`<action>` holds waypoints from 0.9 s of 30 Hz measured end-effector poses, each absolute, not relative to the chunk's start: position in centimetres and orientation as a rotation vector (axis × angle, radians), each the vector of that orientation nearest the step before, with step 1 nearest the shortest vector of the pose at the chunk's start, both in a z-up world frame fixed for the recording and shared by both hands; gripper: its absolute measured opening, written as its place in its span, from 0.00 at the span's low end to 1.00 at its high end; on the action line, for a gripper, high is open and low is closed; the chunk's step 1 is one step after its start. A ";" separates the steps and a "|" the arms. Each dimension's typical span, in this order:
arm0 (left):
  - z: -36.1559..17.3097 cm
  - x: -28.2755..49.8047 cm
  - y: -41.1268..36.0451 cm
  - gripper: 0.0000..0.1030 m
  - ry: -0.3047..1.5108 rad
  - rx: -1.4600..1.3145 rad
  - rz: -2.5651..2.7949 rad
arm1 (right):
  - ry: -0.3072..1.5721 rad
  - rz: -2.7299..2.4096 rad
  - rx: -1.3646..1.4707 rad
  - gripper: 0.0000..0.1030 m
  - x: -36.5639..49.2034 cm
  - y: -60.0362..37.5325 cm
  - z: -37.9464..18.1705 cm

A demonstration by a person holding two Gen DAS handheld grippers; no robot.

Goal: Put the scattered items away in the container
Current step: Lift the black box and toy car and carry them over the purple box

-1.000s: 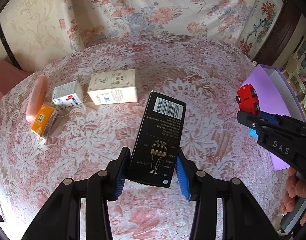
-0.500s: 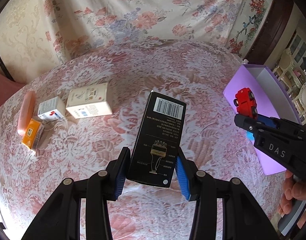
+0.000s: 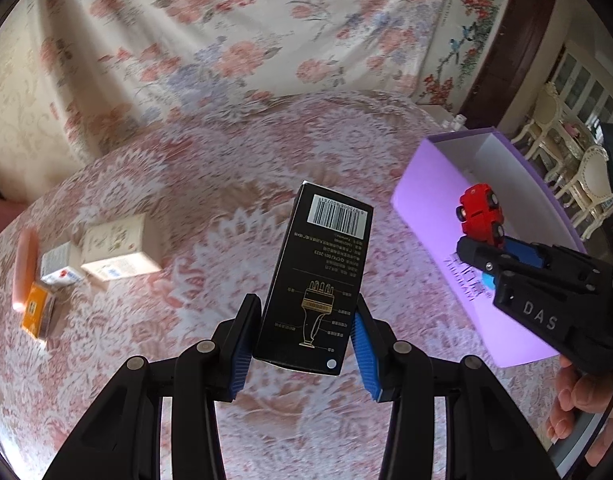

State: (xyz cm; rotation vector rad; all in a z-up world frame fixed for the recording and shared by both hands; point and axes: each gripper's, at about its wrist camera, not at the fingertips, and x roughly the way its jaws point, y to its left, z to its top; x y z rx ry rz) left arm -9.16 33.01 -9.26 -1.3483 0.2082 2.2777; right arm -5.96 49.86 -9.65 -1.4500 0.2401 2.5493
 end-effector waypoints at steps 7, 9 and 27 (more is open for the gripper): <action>-8.7 -8.9 36.6 0.43 0.238 -1.311 2.236 | 0.295 2.526 -1.418 0.35 -5.0 52.8 -9.3; -8.5 -8.8 37.7 0.43 0.245 -1.300 2.225 | 0.316 2.526 -1.412 0.35 -4.8 53.6 -9.1; -5.7 -8.8 48.5 0.43 0.298 -1.161 2.118 | 0.377 2.432 -1.317 0.35 -3.5 61.6 -7.4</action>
